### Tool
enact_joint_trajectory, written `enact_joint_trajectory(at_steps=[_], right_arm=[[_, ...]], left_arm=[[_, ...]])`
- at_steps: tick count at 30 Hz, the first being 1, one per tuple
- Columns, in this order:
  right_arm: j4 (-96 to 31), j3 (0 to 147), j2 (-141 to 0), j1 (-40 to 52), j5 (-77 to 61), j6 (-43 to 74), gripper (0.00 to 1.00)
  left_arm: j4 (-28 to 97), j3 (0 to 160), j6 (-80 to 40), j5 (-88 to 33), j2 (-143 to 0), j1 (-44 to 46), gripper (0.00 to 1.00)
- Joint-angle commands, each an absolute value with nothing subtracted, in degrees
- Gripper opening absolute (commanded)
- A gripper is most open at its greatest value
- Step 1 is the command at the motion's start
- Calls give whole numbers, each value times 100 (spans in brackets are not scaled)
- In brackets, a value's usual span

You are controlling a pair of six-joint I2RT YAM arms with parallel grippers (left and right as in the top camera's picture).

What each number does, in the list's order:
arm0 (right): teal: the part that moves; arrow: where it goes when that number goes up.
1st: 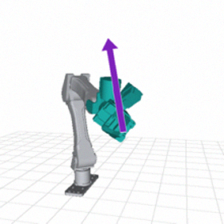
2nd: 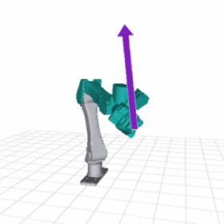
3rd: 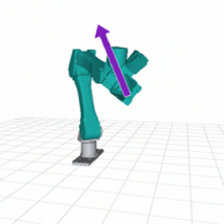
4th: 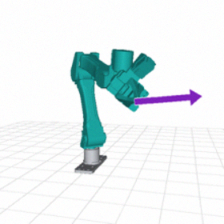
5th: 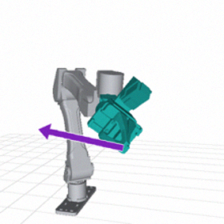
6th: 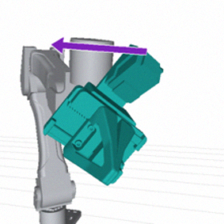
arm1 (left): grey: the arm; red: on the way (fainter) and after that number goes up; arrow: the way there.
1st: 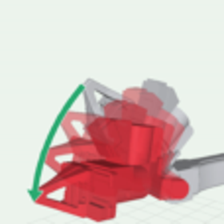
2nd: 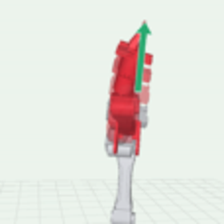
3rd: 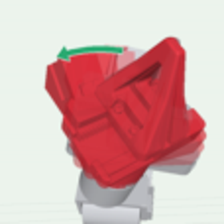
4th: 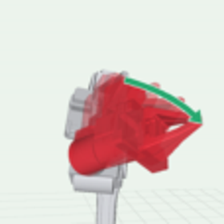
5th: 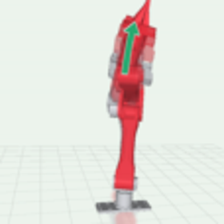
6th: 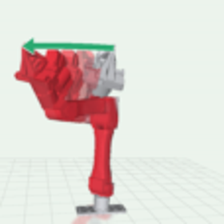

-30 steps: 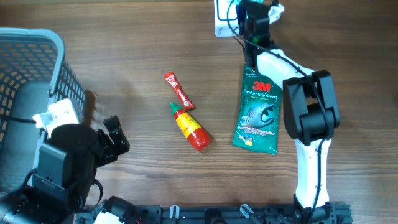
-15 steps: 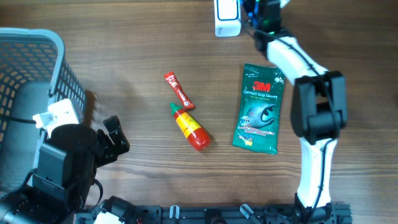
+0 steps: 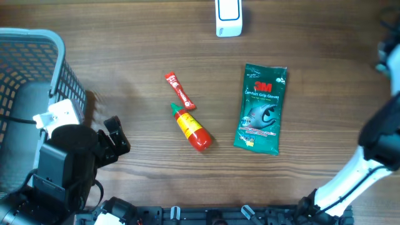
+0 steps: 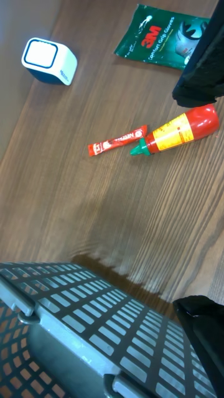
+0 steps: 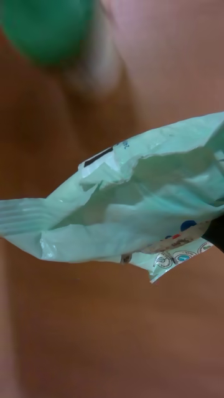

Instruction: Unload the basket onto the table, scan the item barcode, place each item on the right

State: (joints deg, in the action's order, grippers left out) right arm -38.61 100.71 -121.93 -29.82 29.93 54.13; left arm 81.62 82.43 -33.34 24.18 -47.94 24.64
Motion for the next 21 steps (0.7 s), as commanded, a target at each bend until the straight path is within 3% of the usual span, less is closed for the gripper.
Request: enact_joint_trajectory(at_steps=[1,2,4,5,12,18,21], right_arm=[[-3804,10042,-12263,-3673,2971,4797,15],[-3647,10044,-12263,-3868,2604,4386,27],[-3319,10049,-12254,-4117,1599,3610,79],[-3242,10051,-12223,-4165,1153,3411,100],[-3332,10053,-11817,-3494,200,3354,100],[-3999,10053,-11566,-2025,-469,3312,100],[-4917,10051,-11572,-993,-792,3155,100]], left_arm=[[8152,8250,-3369,2473,-4794,2486,100],[8152,8250,-3369,2473,-4794,2486,100],[8152,8250,-3369,2473,-4794,2486,100],[8152,8250,-3369,2473,-4794,2486,100],[8152,8250,-3369,2473,-4794,2486,100],[8152,8250,-3369,2473,-4794,2486,100],[8152,8250,-3369,2473,-4794,2486,100]])
